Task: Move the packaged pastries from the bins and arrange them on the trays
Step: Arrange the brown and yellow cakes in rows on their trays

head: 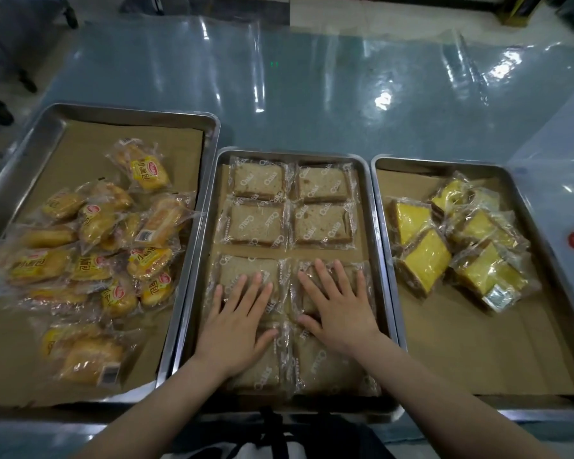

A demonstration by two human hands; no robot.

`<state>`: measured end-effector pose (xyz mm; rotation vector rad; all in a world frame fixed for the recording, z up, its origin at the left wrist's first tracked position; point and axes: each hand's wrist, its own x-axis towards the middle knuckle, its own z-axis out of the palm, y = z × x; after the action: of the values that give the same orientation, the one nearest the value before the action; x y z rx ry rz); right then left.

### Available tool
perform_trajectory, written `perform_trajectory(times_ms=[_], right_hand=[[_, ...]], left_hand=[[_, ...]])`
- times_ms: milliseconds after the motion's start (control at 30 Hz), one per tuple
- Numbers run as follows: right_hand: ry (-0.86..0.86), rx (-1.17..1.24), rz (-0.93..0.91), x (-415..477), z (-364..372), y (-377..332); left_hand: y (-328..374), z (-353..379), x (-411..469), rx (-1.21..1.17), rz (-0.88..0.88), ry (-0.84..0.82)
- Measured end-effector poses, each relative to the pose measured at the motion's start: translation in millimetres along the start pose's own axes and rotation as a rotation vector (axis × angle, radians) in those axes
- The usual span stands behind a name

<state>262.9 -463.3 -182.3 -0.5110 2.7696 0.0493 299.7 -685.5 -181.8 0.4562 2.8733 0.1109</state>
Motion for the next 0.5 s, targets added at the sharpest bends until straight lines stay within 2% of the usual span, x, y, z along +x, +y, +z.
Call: perform_trajectory(times_ms=[100,267,500], right_hand=[[0.007,0.057,0.018,3.7,-8.3,-1.5],[0.185,0.146,0.037,46.5,-32.4,6.6],[0.084,0.128,0.046,92.2,-39.3,31.7]], left_hand=[[-0.2,-8.9,3.1,-0.028,-0.004,0.049],[-6.3,-23.7,47.3,-0.022,-0.045,0.075],[-14.2,-29.3,113.0,-0.021,-0.096,0.003]])
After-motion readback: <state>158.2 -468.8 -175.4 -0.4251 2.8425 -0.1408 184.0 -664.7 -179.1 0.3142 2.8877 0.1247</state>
